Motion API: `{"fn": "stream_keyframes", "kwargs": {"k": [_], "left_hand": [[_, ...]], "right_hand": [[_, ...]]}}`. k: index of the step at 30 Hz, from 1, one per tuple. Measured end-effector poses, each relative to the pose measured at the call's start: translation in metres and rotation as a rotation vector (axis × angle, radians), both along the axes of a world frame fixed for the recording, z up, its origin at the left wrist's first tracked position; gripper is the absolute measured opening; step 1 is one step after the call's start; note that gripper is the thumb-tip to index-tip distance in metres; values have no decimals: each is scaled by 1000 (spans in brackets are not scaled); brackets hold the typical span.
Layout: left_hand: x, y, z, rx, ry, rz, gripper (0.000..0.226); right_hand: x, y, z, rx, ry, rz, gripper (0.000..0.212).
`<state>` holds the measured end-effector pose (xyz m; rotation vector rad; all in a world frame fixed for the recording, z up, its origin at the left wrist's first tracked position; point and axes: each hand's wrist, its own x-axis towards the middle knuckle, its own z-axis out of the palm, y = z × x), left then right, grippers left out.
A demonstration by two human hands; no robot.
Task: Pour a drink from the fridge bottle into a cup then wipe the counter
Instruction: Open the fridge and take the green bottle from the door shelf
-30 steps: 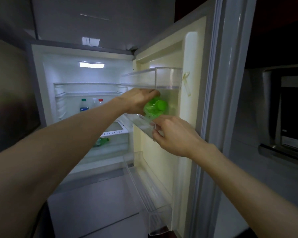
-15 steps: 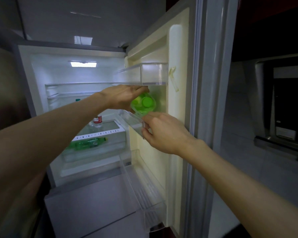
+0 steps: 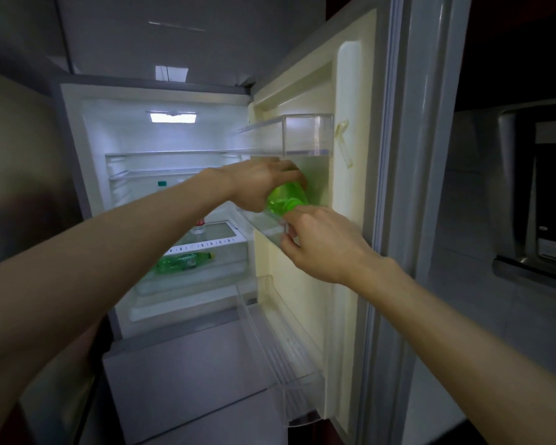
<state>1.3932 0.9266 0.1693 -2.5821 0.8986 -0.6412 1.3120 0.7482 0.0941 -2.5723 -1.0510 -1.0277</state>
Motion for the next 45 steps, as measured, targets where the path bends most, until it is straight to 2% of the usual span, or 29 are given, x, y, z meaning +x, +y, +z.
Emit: {"fn": "stream_keyframes", "kwargs": {"k": [4,8,12,16,22,28,34,45], "left_hand": [[-6,-12,1,-93,89,53,55],[-14,-17,5,-60,175,65,62],[-18,-19,13,-19,275,127,52],[-17,-27,0,-53,226,128,47],[-29,-2,-19,-282,34,10,45],[-37,11,-32,-607,-49,-58,44],[-49,16,-47,-846,-130,-143,44],[-67,21,-51,-908,-134,-206,44]], "right_hand": [[-2,-4,0,0,5,-4,22],[-3,-4,0,9,0,-8,19],[-4,-2,1,0,-2,4,16],[-4,3,0,-3,-4,20,18],[-7,6,0,-15,-18,25,17],[-5,8,-1,-14,-34,22,16],[-6,8,-1,-5,-10,8,18],[-9,13,1,0,6,2,19]]}}
